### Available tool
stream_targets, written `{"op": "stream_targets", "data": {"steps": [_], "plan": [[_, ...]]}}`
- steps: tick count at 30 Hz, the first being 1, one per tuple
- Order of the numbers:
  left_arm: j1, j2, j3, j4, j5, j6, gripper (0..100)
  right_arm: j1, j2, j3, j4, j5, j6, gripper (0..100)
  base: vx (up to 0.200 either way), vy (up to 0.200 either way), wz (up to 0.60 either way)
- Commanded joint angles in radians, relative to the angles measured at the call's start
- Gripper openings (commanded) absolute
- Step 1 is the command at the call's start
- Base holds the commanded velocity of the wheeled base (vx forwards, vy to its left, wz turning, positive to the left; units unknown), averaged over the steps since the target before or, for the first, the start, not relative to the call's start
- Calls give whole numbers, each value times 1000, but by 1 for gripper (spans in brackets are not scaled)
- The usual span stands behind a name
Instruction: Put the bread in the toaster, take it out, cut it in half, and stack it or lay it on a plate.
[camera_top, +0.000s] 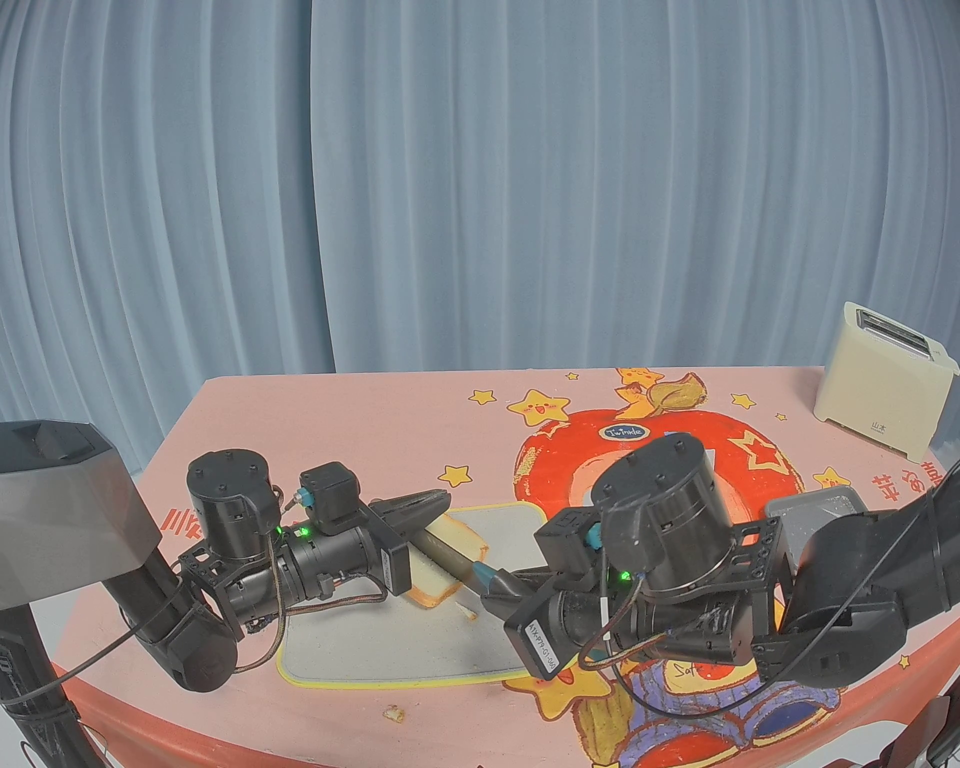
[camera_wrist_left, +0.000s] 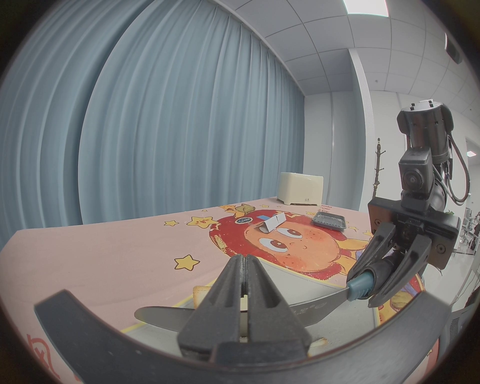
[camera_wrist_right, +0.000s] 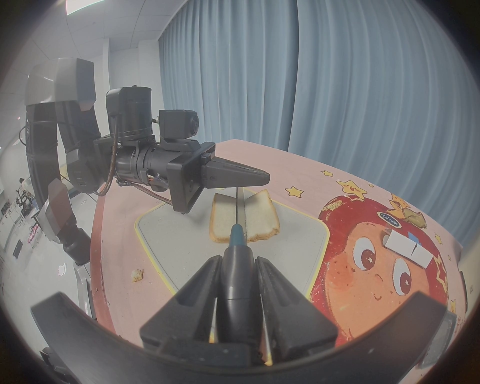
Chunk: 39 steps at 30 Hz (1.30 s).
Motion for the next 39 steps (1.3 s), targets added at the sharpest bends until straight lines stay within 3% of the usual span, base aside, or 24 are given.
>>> {"op": "stream_targets", "data": {"steps": [1, 16, 32, 39], "plan": [[4, 1, -6, 6, 0, -1, 0, 2, 19, -9, 2, 1, 2, 0, 0, 0, 0], [-45, -5, 26, -2, 0, -1, 0, 10, -53, 34, 19, 2, -1, 0, 0, 0, 0], [-12, -45, 6, 0, 4, -2, 0, 10, 7, -2, 2, 4, 5, 0, 0, 0, 0], [-9, -131, 14, 9, 4, -47, 0, 16, -4, -3, 2, 11, 6, 0, 0, 0, 0]]}}
